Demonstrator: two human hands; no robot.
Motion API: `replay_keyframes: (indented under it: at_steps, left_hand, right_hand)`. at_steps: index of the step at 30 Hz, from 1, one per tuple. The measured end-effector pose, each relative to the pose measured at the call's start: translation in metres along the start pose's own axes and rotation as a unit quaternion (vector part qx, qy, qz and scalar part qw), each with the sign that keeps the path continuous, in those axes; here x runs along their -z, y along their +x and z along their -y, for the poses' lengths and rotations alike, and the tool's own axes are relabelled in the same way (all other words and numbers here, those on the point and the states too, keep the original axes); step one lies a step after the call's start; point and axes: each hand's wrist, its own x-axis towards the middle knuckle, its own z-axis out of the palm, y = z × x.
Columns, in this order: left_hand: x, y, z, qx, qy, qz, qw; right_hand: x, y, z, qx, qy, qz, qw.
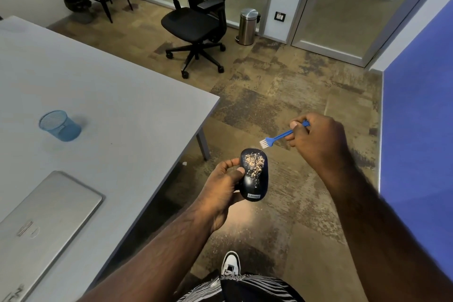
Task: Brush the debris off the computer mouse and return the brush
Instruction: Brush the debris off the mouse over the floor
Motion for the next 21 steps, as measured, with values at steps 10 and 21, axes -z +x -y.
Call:
replay_keyframes:
  at_steps: [10,21]
  left_hand:
    - [0.002,0.003,0.0,0.007,-0.013,0.004,1.0]
    - [0.006,0.008,-0.003,0.049,-0.174,0.036,0.983]
  right_hand:
    - [0.002,-0.003,-0.006,0.001,0.029,0.003,1.0]
    - [0.014,-0.002,-0.015,-0.028,0.101,-0.027,0.994]
